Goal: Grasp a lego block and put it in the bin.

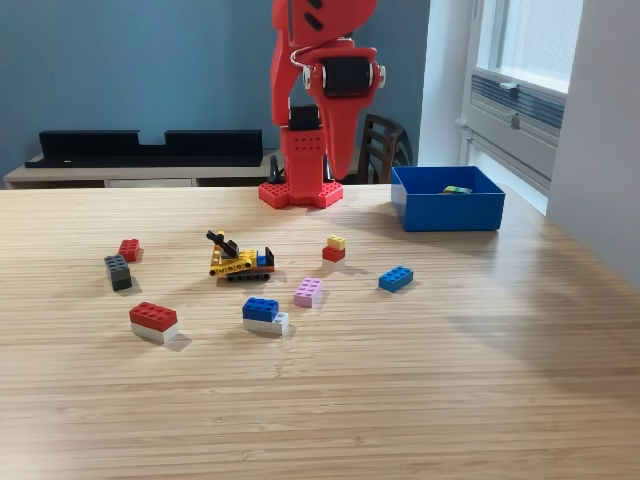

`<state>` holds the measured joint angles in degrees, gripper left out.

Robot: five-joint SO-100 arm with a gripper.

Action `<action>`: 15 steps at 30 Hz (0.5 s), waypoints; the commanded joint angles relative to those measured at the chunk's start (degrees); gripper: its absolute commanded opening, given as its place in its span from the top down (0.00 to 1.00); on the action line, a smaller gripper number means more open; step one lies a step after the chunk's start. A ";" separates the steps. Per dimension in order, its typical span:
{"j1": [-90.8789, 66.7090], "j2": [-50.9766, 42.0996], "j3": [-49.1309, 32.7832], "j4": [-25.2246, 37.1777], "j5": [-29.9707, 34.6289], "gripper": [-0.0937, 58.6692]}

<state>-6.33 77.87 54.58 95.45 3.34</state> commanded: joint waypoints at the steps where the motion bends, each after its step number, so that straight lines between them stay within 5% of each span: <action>1: 1.32 1.49 -1.93 0.79 -0.62 1.00; 15: 8.00 1.93 1.05 0.79 -3.96 1.00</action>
<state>-0.53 77.87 55.99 95.45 -0.35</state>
